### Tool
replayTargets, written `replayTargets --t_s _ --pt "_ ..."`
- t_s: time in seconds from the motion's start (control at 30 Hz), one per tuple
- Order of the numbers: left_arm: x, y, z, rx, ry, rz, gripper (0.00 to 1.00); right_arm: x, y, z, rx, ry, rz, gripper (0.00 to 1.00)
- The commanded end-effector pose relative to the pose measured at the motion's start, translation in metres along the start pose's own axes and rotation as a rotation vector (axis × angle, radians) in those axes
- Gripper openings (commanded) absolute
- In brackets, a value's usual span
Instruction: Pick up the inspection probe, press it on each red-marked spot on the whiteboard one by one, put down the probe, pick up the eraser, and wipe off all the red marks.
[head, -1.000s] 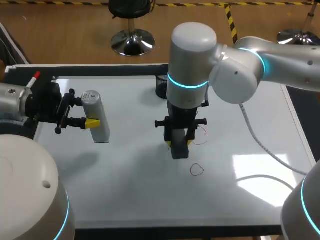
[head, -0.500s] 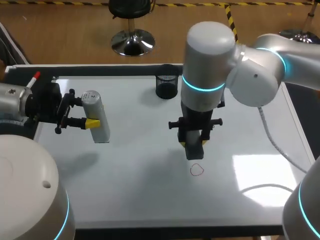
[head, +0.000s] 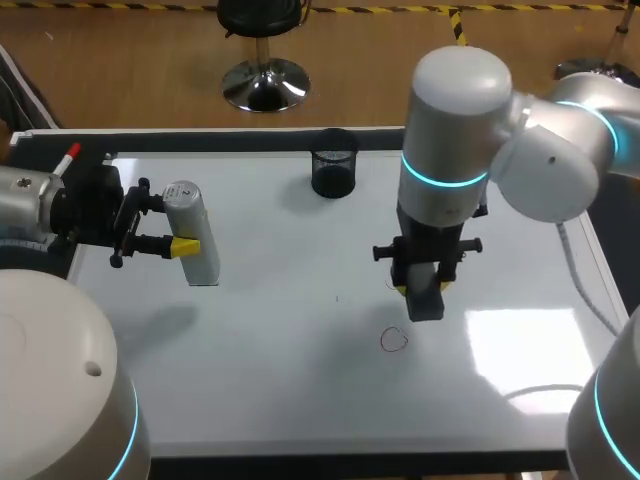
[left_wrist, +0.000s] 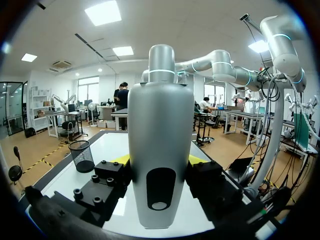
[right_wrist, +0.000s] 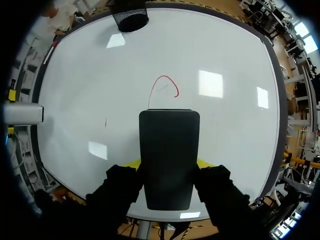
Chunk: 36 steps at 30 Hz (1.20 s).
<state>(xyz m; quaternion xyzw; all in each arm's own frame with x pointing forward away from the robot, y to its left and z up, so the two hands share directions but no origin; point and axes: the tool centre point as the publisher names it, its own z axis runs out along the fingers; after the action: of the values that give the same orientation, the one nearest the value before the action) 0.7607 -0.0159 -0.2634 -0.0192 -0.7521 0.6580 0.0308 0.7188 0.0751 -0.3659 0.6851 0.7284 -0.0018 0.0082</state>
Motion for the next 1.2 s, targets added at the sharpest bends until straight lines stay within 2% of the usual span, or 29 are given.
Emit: replayTargets --t_s 0.03,0.57,0.77,1.2 --pt "0.0 0.0 -0.001 0.002 0.0 0.002 0.0 -0.021 -0.004 -0.004 -0.012 0.013 0.004 0.0" --pt "0.0 0.0 -0.001 0.002 0.0 0.002 0.0 -0.079 -0.01 -0.011 -0.021 0.003 0.061 0.0" --pt "0.0 0.0 -0.001 0.002 0.0 0.002 0.0 -0.094 -0.015 -0.01 -0.018 0.008 0.069 0.0" --pt "0.0 0.0 -0.001 0.002 0.0 0.002 0.0 -0.098 -0.016 -0.011 -0.003 0.019 0.05 0.0"
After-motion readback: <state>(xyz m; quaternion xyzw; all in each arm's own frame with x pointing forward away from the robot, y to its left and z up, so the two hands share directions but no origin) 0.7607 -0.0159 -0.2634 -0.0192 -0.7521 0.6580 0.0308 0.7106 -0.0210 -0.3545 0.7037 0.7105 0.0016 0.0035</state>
